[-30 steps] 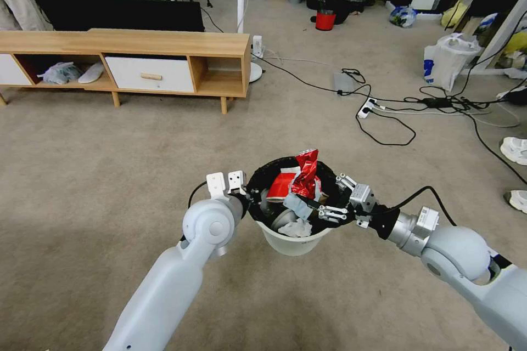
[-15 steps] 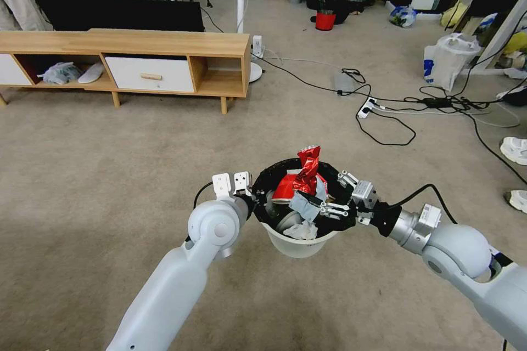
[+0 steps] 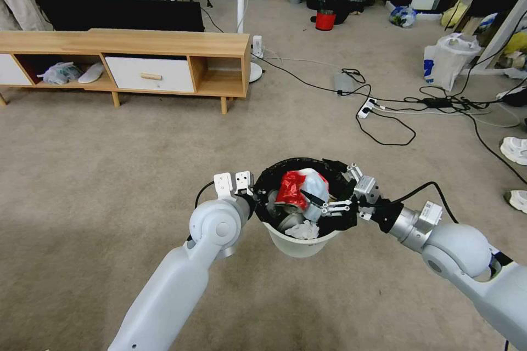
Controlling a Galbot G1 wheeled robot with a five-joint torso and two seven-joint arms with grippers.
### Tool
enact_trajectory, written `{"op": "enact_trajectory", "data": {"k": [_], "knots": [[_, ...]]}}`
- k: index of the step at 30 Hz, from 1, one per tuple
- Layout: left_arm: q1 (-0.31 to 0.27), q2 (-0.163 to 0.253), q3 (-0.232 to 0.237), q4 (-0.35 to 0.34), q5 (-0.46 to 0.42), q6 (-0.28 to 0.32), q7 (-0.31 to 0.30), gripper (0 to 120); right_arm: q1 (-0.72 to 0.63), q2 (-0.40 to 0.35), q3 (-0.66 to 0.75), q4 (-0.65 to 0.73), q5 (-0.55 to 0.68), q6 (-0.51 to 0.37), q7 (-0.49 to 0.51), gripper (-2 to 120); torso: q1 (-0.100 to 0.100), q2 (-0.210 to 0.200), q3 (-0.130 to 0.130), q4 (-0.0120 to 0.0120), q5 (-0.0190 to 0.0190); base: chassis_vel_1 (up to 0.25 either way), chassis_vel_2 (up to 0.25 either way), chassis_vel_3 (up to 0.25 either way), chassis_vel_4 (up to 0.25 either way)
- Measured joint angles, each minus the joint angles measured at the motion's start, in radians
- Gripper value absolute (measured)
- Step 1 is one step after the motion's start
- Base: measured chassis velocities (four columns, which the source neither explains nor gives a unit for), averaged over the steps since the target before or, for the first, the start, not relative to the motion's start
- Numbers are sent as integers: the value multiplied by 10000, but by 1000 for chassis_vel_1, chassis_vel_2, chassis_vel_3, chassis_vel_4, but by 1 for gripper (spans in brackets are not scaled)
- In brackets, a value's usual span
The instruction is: Pick up the trash bin and place the garbage on the floor into it.
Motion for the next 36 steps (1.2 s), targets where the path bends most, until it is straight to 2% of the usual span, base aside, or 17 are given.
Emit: {"op": "enact_trajectory", "data": {"k": [18,26,28,29,31,32,33,34,36], "knots": [[-13,-20,-40,26,42,1,0,2,53,20,-19,-64,-9,57,130,100,0,0,0,0,0,0,0,0,0],[163,49,-311,-36,58,1,-5,2,198,321,752,196,113,43,640,100,0,-1,0,0,-1,0,0,0,0],[229,57,-475,-159,88,-3,-6,2,305,465,1181,406,108,-133,1271,100,0,0,0,0,-1,0,0,0,0],[229,57,-475,-159,88,-3,-6,2,305,465,1181,406,108,-133,1271,100,0,0,0,0,-1,0,0,0,0],[280,99,-597,-304,115,-5,-5,2,334,604,1499,605,40,-462,2080,100,0,0,0,0,-1,0,0,0,0],[280,99,-597,-304,115,-5,-5,2,334,604,1499,605,40,-462,2080,100,0,0,0,0,-1,0,0,0,0],[333,157,-717,-430,203,-6,4,2,334,761,1851,763,-10,-918,2877,100,0,0,0,0,-2,0,0,0,0],[333,157,-717,-430,203,-6,4,2,334,761,1851,763,-10,-918,2877,100,0,0,0,0,-2,0,0,0,0],[426,256,-912,-646,290,-6,16,2,264,959,2266,925,-49,-1665,3910,100,0,0,0,0,-1,0,0,0,0]]}}
